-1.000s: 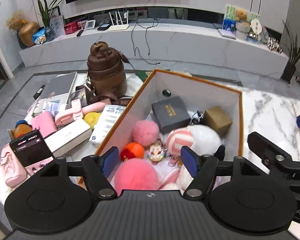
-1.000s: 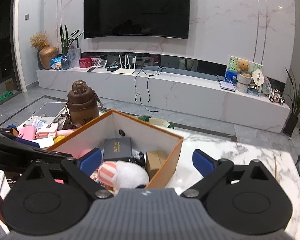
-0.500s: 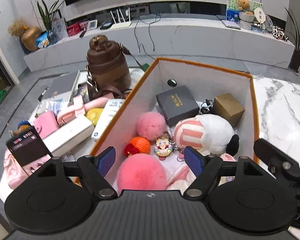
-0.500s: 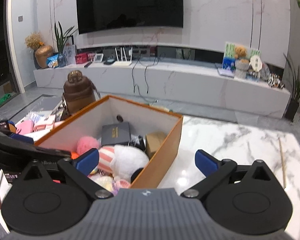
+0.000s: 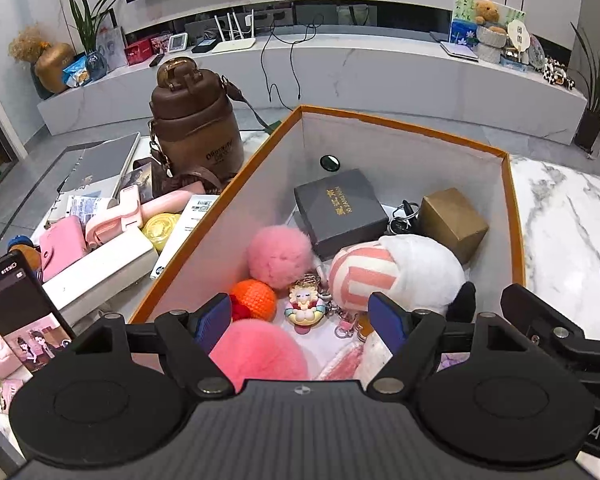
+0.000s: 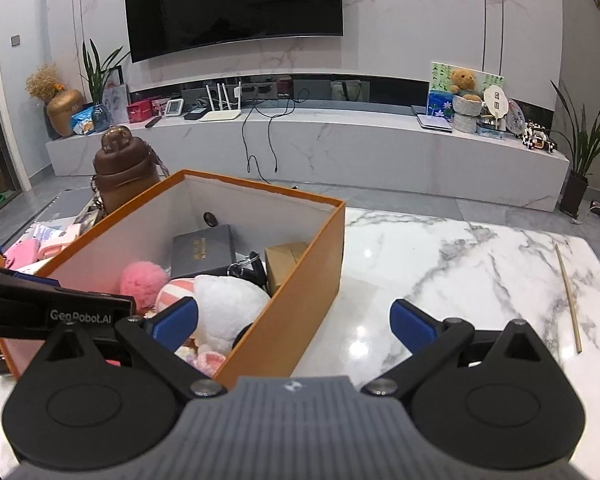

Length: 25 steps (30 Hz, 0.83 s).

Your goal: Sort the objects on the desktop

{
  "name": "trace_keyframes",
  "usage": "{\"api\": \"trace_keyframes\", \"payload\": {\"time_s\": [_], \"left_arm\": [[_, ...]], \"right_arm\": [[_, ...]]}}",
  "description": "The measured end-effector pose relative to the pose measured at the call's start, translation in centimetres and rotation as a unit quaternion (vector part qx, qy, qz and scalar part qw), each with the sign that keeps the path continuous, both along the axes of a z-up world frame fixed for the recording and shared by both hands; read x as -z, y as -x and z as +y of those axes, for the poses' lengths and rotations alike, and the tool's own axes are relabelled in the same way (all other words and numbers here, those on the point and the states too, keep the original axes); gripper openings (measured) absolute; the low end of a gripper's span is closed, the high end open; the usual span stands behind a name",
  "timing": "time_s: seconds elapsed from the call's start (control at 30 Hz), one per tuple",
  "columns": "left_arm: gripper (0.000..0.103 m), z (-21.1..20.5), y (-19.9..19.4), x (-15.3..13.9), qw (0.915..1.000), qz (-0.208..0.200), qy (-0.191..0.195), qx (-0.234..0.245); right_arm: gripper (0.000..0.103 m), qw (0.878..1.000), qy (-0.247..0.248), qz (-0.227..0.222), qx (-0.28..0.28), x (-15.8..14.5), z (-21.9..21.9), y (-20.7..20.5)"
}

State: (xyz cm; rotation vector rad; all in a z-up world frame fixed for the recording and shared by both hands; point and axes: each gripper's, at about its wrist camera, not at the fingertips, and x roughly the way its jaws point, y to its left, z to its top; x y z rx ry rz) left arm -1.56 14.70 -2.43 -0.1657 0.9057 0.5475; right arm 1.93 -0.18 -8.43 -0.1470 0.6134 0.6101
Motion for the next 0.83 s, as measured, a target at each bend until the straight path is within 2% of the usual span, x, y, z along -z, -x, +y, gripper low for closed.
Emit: {"api": "trace_keyframes", "payload": {"time_s": [0.43, 0.83], "left_arm": [[0.089, 0.4, -1.1, 1.1, 0.9998, 0.020, -0.005, -0.004], [0.089, 0.0, -1.2, 0.9, 0.9997, 0.014, -0.018, 0.008]], "right_arm": [[0.102, 1.000, 0.010, 0.013, 0.002, 1.4, 0.8, -1.0], [0.102, 1.000, 0.009, 0.016, 0.003, 1.4, 0.5, -1.2]]}}
